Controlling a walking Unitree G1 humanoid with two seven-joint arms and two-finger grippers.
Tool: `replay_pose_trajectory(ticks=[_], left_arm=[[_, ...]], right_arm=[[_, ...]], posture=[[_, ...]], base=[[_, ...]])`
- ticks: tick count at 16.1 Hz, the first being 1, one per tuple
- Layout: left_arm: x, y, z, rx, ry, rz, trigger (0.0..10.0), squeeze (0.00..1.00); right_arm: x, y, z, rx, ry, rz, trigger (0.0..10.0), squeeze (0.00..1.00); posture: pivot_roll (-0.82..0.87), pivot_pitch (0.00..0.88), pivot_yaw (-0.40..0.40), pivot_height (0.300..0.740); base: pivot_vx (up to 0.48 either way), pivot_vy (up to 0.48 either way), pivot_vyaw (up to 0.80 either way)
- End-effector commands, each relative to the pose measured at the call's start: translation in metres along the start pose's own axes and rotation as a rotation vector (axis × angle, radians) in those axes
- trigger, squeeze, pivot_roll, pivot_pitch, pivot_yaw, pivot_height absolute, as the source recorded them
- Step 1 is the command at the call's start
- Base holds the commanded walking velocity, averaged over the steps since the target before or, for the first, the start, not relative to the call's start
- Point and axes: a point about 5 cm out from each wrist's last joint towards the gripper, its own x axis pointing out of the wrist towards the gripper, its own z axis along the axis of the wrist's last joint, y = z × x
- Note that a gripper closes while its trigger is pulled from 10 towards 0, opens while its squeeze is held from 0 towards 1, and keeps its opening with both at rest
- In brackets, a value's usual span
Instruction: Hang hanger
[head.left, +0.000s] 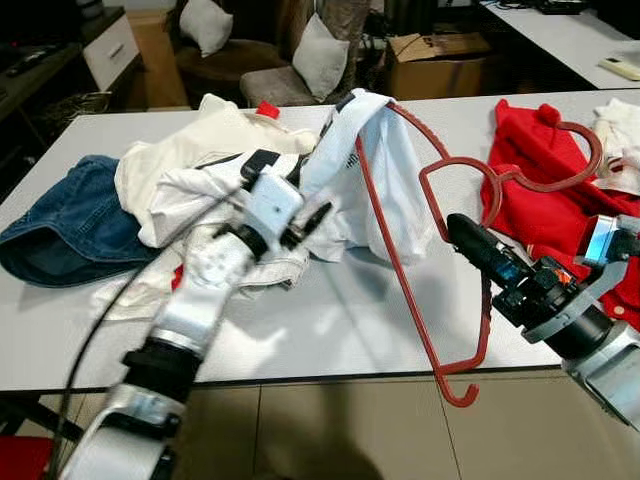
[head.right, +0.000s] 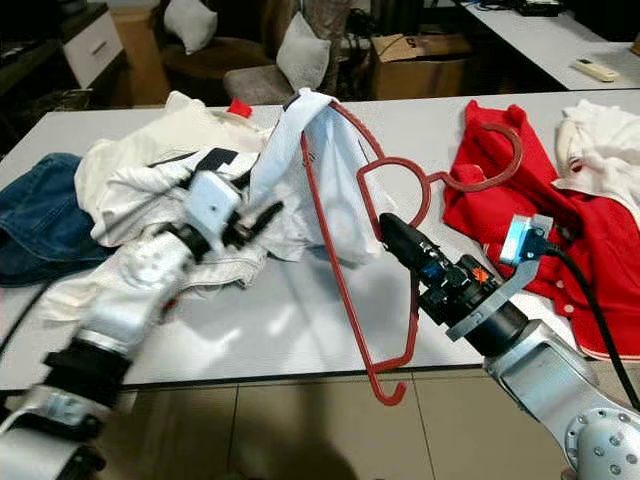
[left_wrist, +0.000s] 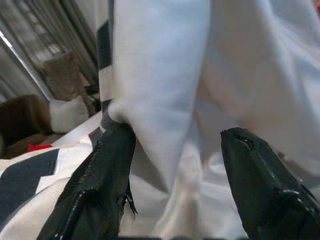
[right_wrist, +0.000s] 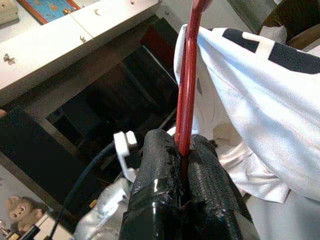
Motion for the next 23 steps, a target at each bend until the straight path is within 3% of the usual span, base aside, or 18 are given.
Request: replay_pose_trajectory(ticks=[1,2,3,4,9,12,17,19,21,23], left_arm=[[0.005,0.005,0.0,0.063,0.003,0.068,10.0,0.0],[0.008,0.006,-0.002,0.081,0.013,0.108,10.0,0.0],[0.011,0.008,-0.005,0.081,0.026,0.15,8.6,0.0],[0.013,0.009,-0.005,0.09,0.025,0.171,0.0,0.0],[0.013,0.005,-0.003,0.035,-0.025,0.036,0.0,0.0],[0.009,0.009,-0.006,0.044,-0.026,-0.01,0.0,0.0],[0.007,0.023,-0.011,0.055,0.017,0.052,0.0,0.0],[0.007,0.024,-0.012,0.012,0.021,0.052,0.0,0.0],[0.008,0.024,-0.012,-0.075,0.013,0.033,0.0,0.0],[0.003,0.02,-0.003,-0.347,-0.045,-0.148,0.0,0.0]], right_arm=[[0.002,0.009,0.004,-0.011,-0.014,0.042,10.0,0.0],[0.002,0.009,0.004,-0.01,-0.016,0.044,10.0,0.0],[0.002,0.01,0.004,-0.007,-0.019,0.047,10.0,0.0],[0.002,0.01,0.004,-0.006,-0.02,0.049,10.0,0.0],[0.0,0.007,0.005,-0.007,-0.033,0.016,10.0,0.0],[-0.001,0.005,0.006,-0.007,-0.038,0.008,10.0,0.0],[0.0,0.005,0.006,-0.007,-0.04,0.013,10.0,0.0],[0.001,0.005,0.006,-0.009,-0.034,0.01,10.0,0.0],[0.001,0.005,0.006,-0.01,-0.038,0.007,10.0,0.0],[0.0,0.002,0.005,-0.028,-0.033,-0.021,10.0,0.0]], posture=[[-0.2,0.0,0.08,0.74],[-0.2,0.0,0.081,0.74],[-0.2,0.0,0.082,0.74],[-0.21,0.0,0.084,0.74],[-0.21,0.0,0.09,0.74],[-0.21,0.0,0.088,0.74],[-0.2,0.0,0.086,0.74],[-0.21,0.0,0.088,0.74],[-0.21,0.0,0.092,0.74],[-0.21,0.0,0.097,0.74]], base=[[0.0,0.0,0.0],[0.0,0.0,0.0],[0.0,0.0,0.0],[0.0,0.0,0.0],[0.0,0.0,0.0],[0.0,0.0,0.0],[0.0,0.0,0.0],[0.0,0.0,0.0],[0.0,0.0,0.0],[0.0,0.0,0.0]])
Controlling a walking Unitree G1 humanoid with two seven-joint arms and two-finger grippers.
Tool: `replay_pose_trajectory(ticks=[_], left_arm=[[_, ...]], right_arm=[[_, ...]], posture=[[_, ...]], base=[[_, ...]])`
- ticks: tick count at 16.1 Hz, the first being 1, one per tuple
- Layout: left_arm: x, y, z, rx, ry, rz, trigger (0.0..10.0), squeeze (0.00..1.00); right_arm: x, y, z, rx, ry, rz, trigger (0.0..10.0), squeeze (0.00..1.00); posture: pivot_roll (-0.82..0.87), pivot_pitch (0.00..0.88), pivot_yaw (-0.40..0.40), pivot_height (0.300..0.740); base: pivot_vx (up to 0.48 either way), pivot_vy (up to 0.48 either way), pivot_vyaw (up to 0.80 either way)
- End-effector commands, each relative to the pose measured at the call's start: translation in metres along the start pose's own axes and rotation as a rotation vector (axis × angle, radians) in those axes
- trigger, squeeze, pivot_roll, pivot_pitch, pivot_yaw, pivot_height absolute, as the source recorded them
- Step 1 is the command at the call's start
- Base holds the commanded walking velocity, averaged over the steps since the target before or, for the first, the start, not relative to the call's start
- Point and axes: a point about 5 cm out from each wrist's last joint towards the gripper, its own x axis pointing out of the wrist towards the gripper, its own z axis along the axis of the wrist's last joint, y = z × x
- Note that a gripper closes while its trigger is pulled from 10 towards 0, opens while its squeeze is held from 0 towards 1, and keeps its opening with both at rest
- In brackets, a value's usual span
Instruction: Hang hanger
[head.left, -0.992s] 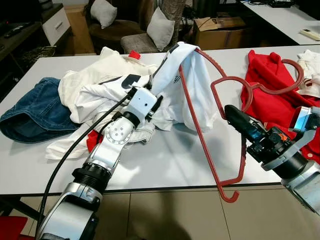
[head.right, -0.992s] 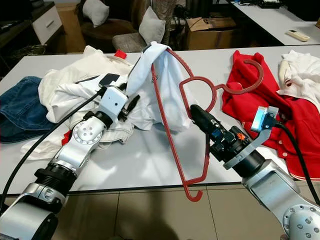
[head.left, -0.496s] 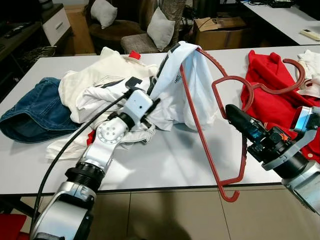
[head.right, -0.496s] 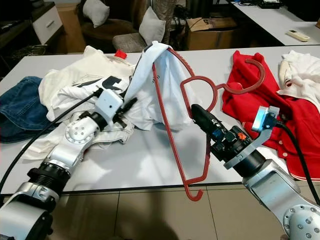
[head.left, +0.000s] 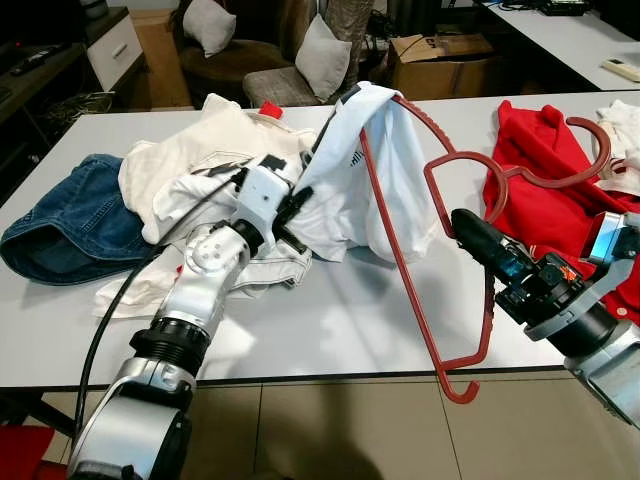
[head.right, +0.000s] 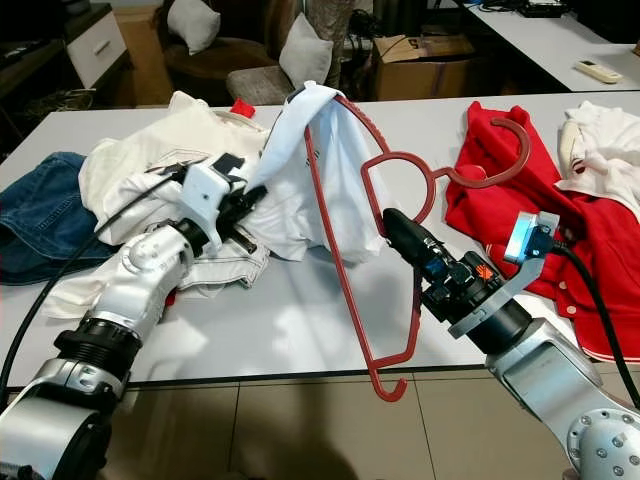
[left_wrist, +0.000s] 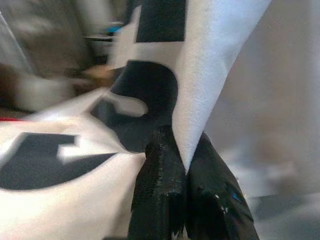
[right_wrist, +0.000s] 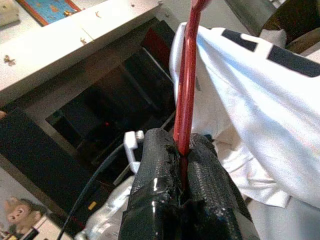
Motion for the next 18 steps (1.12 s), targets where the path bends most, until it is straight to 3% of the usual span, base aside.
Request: replay_pose_trajectory(ticks=[1,2,3,5,6,9,13,15,18], left_arm=[[-0.007,-0.001,0.011,-0.121,-0.038,-0.137,0.0,0.0],[-0.014,0.0,0.018,-0.161,-0.046,-0.226,0.0,0.0],[-0.017,0.0,0.02,-0.172,-0.047,-0.25,0.0,0.0],[-0.025,0.008,0.043,-0.275,-0.122,-0.332,0.0,0.0],[-0.027,0.011,0.056,-0.323,-0.177,-0.349,0.0,0.0],[-0.027,0.018,0.07,-0.402,-0.232,-0.336,0.0,0.0],[-0.031,0.009,0.074,-0.432,-0.187,-0.448,0.0,0.0],[-0.032,0.009,0.073,-0.402,-0.158,-0.443,0.0,0.0],[-0.027,0.018,0.082,-0.355,-0.179,-0.35,0.0,0.0]], right_arm=[[0.0,-0.003,-0.001,-0.021,-0.003,-0.029,10.0,0.0],[0.0,-0.006,-0.004,-0.025,0.006,-0.046,10.0,0.0],[0.0,-0.006,-0.004,-0.025,0.007,-0.049,10.0,0.0],[0.0,-0.015,-0.012,-0.013,0.027,-0.105,10.0,0.0],[-0.002,-0.02,-0.016,-0.016,0.052,-0.138,10.0,0.0],[-0.004,-0.024,-0.022,-0.024,0.085,-0.164,10.0,0.0],[-0.005,-0.039,-0.033,-0.015,0.136,-0.276,10.0,0.0],[-0.003,-0.035,-0.035,-0.01,0.143,-0.244,10.0,0.0],[-0.007,-0.03,-0.044,-0.121,0.273,-0.209,10.0,0.0]], posture=[[-0.21,0.0,0.1,0.74],[-0.21,0.0,0.1,0.74],[-0.21,0.0,0.1,0.74],[-0.2,0.0,0.102,0.74],[-0.19,0.0,0.105,0.74],[-0.19,0.0,0.108,0.74],[-0.19,0.0,0.119,0.74],[-0.19,0.0,0.122,0.74],[-0.18,0.0,0.122,0.74]], base=[[0.0,0.0,0.0],[0.0,0.0,0.0],[0.0,0.0,0.0],[0.0,0.0,0.0],[0.0,0.0,0.0],[0.0,0.0,0.0],[0.0,0.0,0.0],[0.0,0.0,0.0],[0.0,0.0,0.0]])
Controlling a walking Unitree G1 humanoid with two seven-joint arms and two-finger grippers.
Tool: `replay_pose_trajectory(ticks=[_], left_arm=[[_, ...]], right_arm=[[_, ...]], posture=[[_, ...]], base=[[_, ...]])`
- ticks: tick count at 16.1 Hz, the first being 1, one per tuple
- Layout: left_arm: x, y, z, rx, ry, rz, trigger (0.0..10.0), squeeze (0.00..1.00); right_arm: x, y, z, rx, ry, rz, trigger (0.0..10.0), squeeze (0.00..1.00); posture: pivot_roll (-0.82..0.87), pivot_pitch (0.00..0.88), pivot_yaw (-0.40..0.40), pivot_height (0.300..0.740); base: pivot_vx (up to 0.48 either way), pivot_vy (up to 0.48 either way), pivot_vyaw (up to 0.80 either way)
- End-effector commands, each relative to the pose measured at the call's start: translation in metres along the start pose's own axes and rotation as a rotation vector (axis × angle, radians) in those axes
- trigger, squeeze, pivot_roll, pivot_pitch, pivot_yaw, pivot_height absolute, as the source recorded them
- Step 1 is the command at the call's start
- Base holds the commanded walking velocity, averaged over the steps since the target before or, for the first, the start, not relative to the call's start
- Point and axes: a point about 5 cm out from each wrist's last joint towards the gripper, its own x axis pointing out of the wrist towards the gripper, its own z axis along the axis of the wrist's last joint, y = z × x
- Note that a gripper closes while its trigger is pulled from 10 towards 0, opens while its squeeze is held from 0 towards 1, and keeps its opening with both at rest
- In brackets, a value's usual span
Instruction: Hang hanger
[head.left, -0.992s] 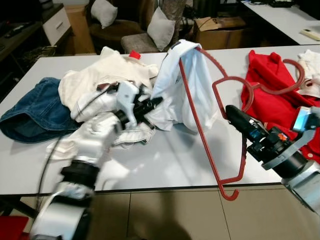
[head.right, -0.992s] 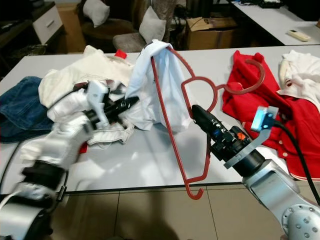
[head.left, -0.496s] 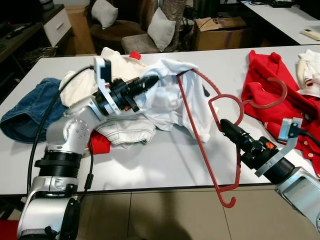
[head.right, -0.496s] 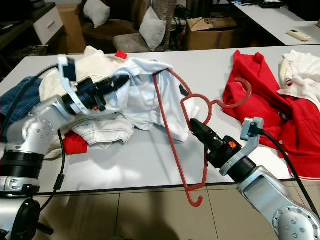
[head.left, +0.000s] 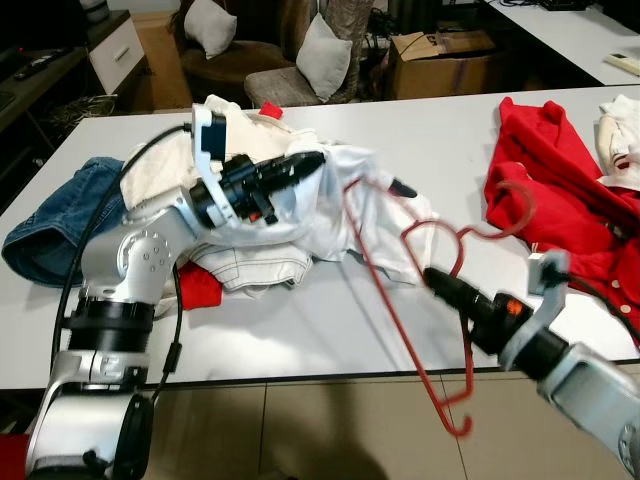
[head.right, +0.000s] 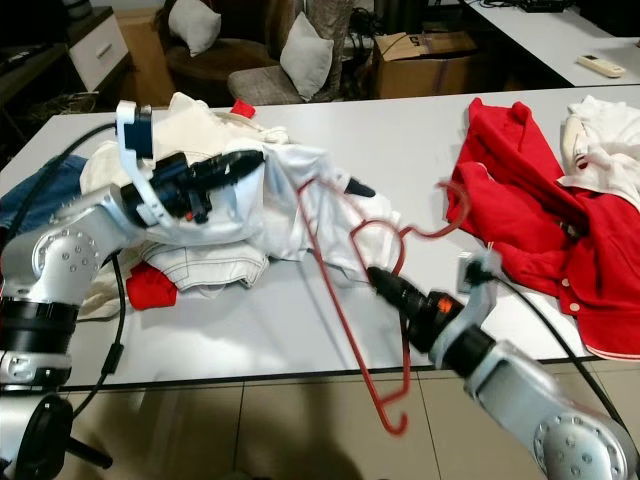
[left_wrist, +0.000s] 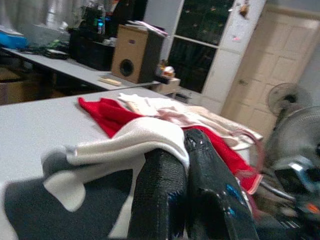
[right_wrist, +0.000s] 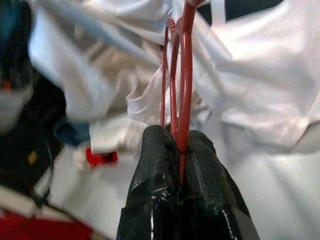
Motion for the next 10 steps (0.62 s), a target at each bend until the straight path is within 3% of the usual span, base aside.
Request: replay_pose_trajectory(ticks=[1,7,10], left_arm=[[0.0,0.001,0.008,0.029,-0.007,0.015,0.0,0.0],[0.01,-0.006,0.013,0.137,0.049,0.009,0.0,0.0],[0.01,-0.011,0.019,0.14,0.039,-0.005,0.0,0.0]], right_arm=[[0.0,0.007,-0.001,-0.042,0.022,0.039,10.0,0.0],[-0.007,0.017,-0.001,-0.123,0.05,0.135,10.0,0.0],[-0.008,0.015,-0.002,-0.132,0.058,0.139,10.0,0.0]], posture=[[-0.18,0.0,0.123,0.74],[-0.16,0.0,0.118,0.74],[-0.15,0.0,0.115,0.74]], base=[[0.0,0.0,0.0],[0.0,0.0,0.0],[0.0,0.0,0.0]])
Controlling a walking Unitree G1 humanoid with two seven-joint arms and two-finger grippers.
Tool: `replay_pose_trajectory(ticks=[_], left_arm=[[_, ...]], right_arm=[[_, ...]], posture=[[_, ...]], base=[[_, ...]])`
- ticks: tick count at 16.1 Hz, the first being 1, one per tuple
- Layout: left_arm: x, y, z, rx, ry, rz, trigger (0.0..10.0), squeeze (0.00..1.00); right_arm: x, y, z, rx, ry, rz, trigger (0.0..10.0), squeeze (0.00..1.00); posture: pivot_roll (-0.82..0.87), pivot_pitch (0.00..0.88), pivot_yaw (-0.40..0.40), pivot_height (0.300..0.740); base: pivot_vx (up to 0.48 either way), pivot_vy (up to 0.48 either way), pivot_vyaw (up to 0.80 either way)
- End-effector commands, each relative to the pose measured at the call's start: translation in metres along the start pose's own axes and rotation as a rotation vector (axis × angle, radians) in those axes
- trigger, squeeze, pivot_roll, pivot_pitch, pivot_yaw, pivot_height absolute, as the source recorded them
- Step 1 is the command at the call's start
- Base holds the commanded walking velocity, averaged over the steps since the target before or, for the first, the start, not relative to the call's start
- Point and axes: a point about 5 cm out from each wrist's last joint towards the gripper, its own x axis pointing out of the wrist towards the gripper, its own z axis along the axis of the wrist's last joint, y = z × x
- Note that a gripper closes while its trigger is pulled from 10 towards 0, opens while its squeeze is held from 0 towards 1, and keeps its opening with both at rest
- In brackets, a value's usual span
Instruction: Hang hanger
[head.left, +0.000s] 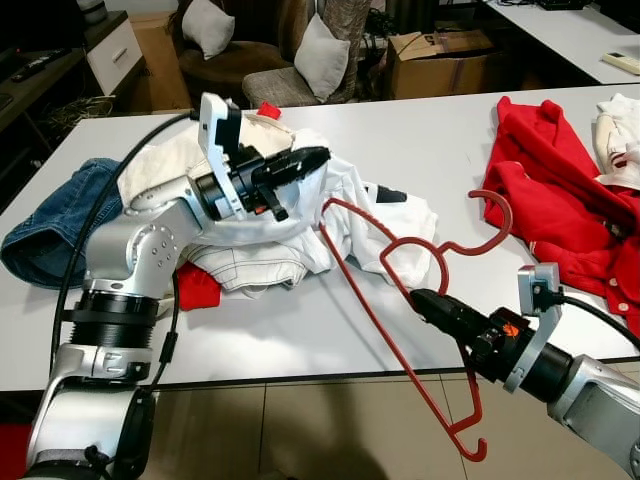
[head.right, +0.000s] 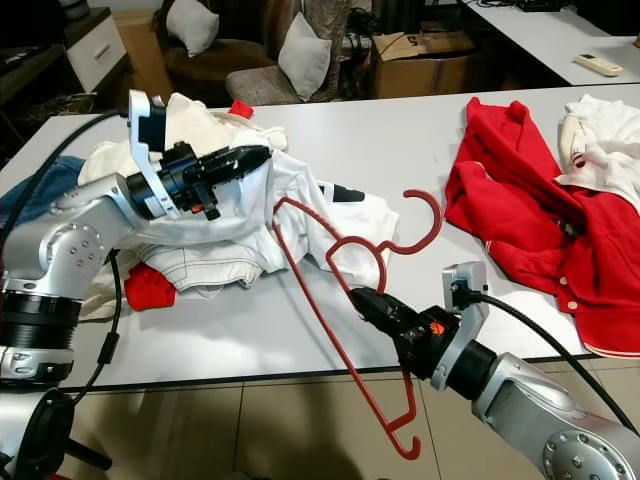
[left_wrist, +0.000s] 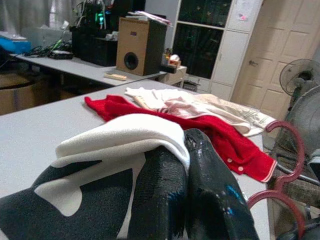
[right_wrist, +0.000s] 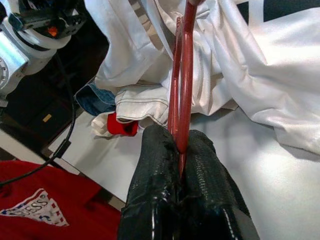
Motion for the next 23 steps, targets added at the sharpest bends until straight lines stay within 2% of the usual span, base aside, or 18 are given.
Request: replay_pose_trajectory(ticks=[1,4,5,6,7,8,9,10,11,12,13,14,16,18,20,21,23], left_arm=[[0.002,-0.003,0.017,0.048,-0.025,-0.013,0.0,0.0],[0.003,0.002,0.024,0.062,-0.066,0.037,0.0,0.0],[0.001,0.004,0.03,0.059,-0.083,0.045,0.0,0.0],[0.0,0.003,0.029,0.063,-0.065,0.037,0.0,0.0],[-0.001,0.002,0.028,0.064,-0.055,0.032,0.0,0.0],[-0.003,0.0,0.024,0.072,-0.011,0.009,0.0,0.0],[-0.006,-0.003,0.017,0.082,0.044,-0.023,0.0,0.0],[-0.008,-0.005,0.013,0.079,0.072,-0.037,0.0,0.0],[-0.008,-0.005,0.011,0.073,0.084,-0.032,0.0,0.0],[-0.008,-0.005,0.008,0.089,0.108,-0.019,0.0,0.0],[-0.006,-0.003,0.004,0.114,0.13,-0.003,0.0,0.0],[-0.004,-0.002,0.002,0.138,0.137,0.015,0.0,0.0],[-0.003,-0.001,0.002,0.157,0.139,0.023,0.0,0.0],[-0.002,-0.005,0.003,0.159,0.143,-0.001,0.0,0.0],[-0.002,-0.004,0.007,0.171,0.124,0.003,0.0,0.0],[-0.002,-0.006,0.009,0.169,0.121,-0.016,0.0,0.0],[-0.008,-0.017,0.004,0.16,0.192,-0.131,0.0,0.0]], right_arm=[[0.002,0.005,0.0,-0.009,0.004,0.038,10.0,0.0],[0.001,0.007,-0.008,-0.046,0.066,0.054,10.0,0.0],[-0.001,-0.003,-0.011,-0.132,0.105,-0.012,10.0,0.0],[0.0,-0.012,-0.001,-0.173,0.03,-0.075,10.0,0.0],[0.0,-0.014,0.003,-0.182,0.002,-0.087,10.0,0.0],[-0.001,-0.017,0.012,-0.216,-0.063,-0.112,10.0,0.0],[-0.004,-0.027,0.023,-0.237,-0.125,-0.2,10.0,0.0],[-0.007,-0.035,0.028,-0.213,-0.147,-0.248,10.0,0.0],[-0.008,-0.031,0.028,-0.195,-0.149,-0.2,10.0,0.0],[-0.009,-0.014,0.021,-0.177,-0.106,-0.053,10.0,0.0],[-0.011,-0.003,0.011,-0.187,-0.04,0.042,10.0,0.0],[-0.014,-0.001,-0.001,-0.179,0.048,0.076,10.0,0.0],[-0.017,0.005,-0.008,-0.167,0.11,0.132,10.0,0.0],[-0.017,-0.002,-0.012,-0.191,0.154,0.071,10.0,0.0],[-0.016,-0.016,-0.014,-0.188,0.165,-0.039,10.0,0.0],[-0.015,-0.022,-0.013,-0.176,0.144,-0.085,10.0,0.0],[-0.01,-0.024,-0.008,-0.117,0.075,-0.096,10.0,0.0]], posture=[[-0.15,0.0,0.111,0.74],[-0.14,0.0,0.107,0.74],[-0.14,0.0,0.108,0.74],[-0.13,0.0,0.109,0.74],[-0.13,0.0,0.109,0.74],[-0.13,0.0,0.11,0.74],[-0.13,0.0,0.112,0.74],[-0.14,0.0,0.113,0.74],[-0.13,0.0,0.113,0.74],[-0.14,0.0,0.111,0.74],[-0.14,0.0,0.11,0.74],[-0.14,0.0,0.11,0.74],[-0.14,0.0,0.111,0.74],[-0.14,0.0,0.112,0.74],[-0.14,0.0,0.115,0.74],[-0.14,0.0,0.116,0.74],[-0.14,0.0,0.117,0.74]], base=[[0.0,0.0,0.0],[0.0,0.0,0.0],[0.0,0.0,0.0],[0.0,0.0,0.0],[0.0,0.0,0.0],[0.0,0.0,0.0],[0.0,0.0,0.0],[0.0,0.0,0.0],[0.0,0.0,0.0],[0.0,0.0,0.0],[0.0,0.0,0.0],[0.0,0.0,0.0],[0.0,0.0,0.0],[0.0,0.0,0.0],[0.0,0.0,0.0],[0.0,0.0,0.0],[0.0,0.0,0.0]])
